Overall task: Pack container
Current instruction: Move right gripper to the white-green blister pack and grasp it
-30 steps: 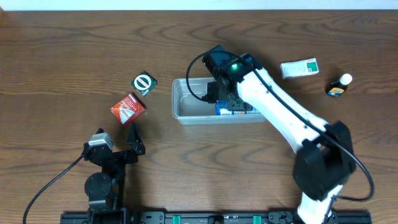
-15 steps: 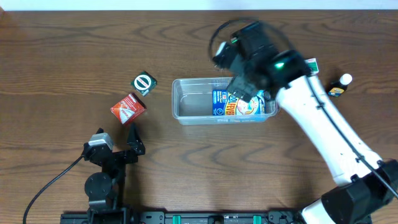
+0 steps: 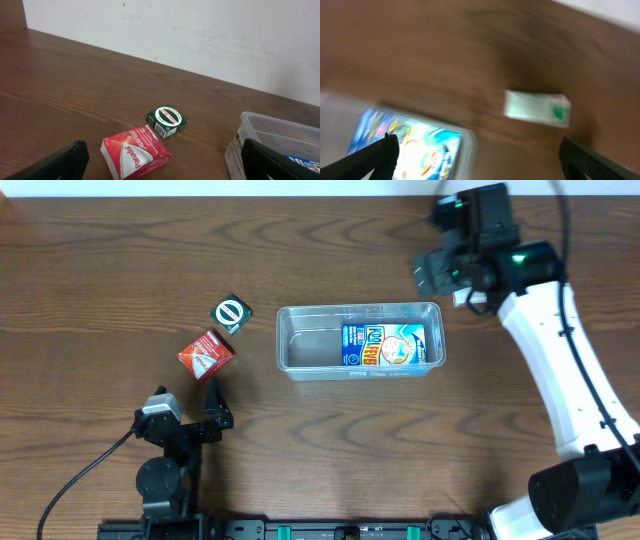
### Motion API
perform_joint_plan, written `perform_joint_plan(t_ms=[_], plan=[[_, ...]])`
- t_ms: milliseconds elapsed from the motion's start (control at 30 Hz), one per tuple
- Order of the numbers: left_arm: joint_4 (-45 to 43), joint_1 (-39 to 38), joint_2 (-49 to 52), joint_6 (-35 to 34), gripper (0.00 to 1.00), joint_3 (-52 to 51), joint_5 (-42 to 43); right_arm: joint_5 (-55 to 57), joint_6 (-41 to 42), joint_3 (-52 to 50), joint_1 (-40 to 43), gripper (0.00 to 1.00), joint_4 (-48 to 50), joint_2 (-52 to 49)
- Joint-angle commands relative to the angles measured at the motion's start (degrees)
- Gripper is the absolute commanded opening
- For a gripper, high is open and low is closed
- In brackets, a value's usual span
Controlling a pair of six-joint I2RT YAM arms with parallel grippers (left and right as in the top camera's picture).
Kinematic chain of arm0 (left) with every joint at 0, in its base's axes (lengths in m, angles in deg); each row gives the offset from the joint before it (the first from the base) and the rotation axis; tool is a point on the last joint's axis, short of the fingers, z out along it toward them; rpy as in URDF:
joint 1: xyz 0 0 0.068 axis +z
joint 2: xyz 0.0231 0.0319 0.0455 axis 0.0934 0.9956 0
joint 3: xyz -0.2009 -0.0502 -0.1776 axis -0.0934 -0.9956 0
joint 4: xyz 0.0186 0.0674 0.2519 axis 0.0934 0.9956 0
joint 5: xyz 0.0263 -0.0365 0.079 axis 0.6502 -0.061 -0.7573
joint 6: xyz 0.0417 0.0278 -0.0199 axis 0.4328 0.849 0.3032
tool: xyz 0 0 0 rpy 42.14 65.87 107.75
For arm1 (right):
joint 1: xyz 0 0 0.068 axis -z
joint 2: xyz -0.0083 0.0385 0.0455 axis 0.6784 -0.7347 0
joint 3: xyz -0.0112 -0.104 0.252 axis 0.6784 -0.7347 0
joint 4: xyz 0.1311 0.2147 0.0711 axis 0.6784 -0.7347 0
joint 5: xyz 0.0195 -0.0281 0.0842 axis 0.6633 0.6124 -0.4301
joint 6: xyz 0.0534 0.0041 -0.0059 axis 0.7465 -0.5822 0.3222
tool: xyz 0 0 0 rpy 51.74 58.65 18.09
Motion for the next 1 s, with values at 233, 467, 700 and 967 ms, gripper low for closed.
perform_joint_plan(t_ms=[233, 467, 700, 967], plan=[[2.0, 0.3, 0.1, 0.1, 0.98, -0.9, 0.7, -3.7, 14.6, 0.7, 3.2, 0.99, 0.6, -6.9], [2.0, 0.3, 0.1, 0.1, 0.98, -0.9, 0.7, -0.5, 27.3, 0.6, 4.2, 0.99, -0.1, -10.1], [2.0, 0.3, 0.1, 0.1, 0.98, -0.9, 0.7, -2.2, 38.1, 0.6, 8.4, 0.99, 4.7, -12.9], [2.0, 0.3, 0.1, 0.1, 0.98, -0.9, 0.7, -4.9, 48.9, 0.6, 13.1, 0.99, 6.0, -20.6]])
